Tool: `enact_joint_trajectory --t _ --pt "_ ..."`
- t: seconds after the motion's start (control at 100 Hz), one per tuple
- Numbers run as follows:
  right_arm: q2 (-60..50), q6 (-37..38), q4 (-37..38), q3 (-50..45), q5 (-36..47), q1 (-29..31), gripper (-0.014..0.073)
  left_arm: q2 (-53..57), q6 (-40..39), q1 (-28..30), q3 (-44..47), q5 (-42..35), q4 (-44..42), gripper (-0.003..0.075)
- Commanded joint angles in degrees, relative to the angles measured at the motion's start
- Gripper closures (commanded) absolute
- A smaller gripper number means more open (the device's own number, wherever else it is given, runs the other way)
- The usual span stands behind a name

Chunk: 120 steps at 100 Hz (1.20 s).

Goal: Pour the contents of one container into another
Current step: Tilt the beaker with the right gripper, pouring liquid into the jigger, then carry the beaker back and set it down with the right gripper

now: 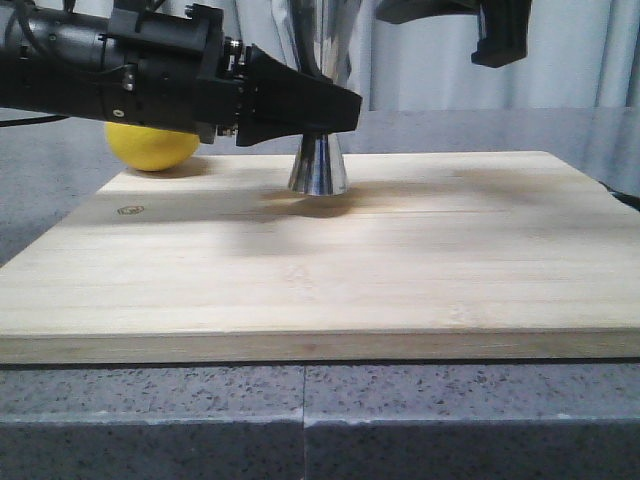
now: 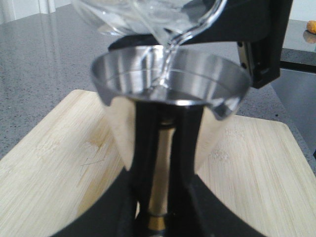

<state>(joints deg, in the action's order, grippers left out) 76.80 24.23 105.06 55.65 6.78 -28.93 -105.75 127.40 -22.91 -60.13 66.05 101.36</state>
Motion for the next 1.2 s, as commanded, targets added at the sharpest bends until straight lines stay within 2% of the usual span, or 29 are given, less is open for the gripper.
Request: enact_joint_trajectory --t 0.0,0.41,0.64,0.78,1.19 --pt "-1.9 -0.2 1.5 2.1 -1.9 -0.1 0.0323 2.4 -0.5 -0.5 -1.6 6.6 3.8 0.0659" --pt "-1.9 -0.1 1.4 2.1 -2.0 -0.1 0.0323 2.4 -0.5 -0.5 -1.6 6.6 3.8 0.0659" --pt "-1.9 -0.1 -3.6 2.1 -2.2 -0.1 0.0323 2.4 -0.5 -0.5 -1.6 6.6 3.8 0.0659" --pt "-1.9 -0.1 -4.2 2.1 -2.2 -0.1 0.0323 2.4 -0.5 -0.5 -1.6 6.6 3.8 0.0659" --pt "-1.9 14.0 -7.1 2.1 -3.2 -0.1 0.0323 2.4 -0.5 -0.5 -1.6 6.6 3.8 0.0659"
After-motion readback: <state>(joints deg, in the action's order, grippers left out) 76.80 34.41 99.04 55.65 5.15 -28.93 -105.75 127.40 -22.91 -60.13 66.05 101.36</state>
